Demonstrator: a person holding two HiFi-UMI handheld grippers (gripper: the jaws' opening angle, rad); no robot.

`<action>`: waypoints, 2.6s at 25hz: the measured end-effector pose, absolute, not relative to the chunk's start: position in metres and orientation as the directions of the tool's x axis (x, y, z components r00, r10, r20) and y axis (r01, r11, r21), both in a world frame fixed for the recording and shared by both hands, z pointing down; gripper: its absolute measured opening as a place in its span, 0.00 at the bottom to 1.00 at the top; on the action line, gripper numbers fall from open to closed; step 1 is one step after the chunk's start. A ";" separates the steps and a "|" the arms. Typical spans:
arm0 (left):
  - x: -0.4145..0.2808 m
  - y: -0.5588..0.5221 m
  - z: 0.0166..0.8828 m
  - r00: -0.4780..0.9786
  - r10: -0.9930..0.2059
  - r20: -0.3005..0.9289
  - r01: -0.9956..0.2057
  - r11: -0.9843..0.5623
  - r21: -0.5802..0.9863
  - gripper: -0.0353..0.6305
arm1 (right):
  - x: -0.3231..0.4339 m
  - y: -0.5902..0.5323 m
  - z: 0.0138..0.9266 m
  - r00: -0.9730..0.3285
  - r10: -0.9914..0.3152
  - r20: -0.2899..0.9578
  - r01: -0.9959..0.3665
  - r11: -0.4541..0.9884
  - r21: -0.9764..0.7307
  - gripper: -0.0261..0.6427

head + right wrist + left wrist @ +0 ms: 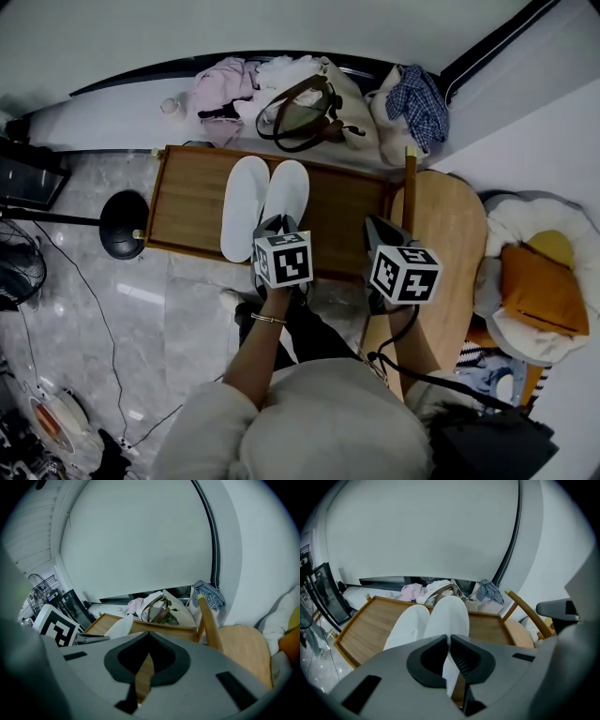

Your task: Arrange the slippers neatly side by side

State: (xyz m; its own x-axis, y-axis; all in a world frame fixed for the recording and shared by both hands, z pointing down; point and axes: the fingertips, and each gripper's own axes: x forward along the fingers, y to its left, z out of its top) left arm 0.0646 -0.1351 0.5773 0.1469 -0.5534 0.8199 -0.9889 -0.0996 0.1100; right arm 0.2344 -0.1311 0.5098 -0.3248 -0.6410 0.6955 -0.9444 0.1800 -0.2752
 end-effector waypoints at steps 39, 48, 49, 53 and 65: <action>0.076 -0.160 0.621 0.165 -0.481 0.861 -0.985 -0.117 0.124 0.10 | 0.241 -0.135 0.549 -0.318 -0.572 0.757 -0.946 0.135 -0.295 0.09; 0.080 -0.157 0.632 0.179 -0.461 0.869 -0.984 -0.109 0.144 0.10 | 0.242 -0.133 0.555 -0.316 -0.563 0.764 -0.946 0.126 -0.299 0.09; 0.080 -0.157 0.633 0.180 -0.459 0.870 -0.983 -0.108 0.146 0.10 | 0.242 -0.134 0.555 -0.315 -0.563 0.764 -0.946 0.123 -0.299 0.09; 0.081 -0.156 0.637 0.181 -0.450 0.875 -0.983 -0.103 0.151 0.10 | 0.245 -0.132 0.556 -0.313 -0.564 0.764 -0.946 0.117 -0.301 0.09; 0.077 -0.159 0.647 0.197 -0.440 0.876 -0.980 -0.087 0.177 0.10 | 0.245 -0.130 0.563 -0.316 -0.557 0.768 -0.944 0.102 -0.315 0.09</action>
State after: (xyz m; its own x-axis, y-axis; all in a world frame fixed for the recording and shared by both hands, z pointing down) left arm 0.0769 -0.1587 0.6475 0.1974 -0.4397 0.8762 -0.9803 -0.0874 0.1770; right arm 0.2453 -0.1297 0.5630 -0.3160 -0.5571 0.7680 -0.9437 0.1015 -0.3147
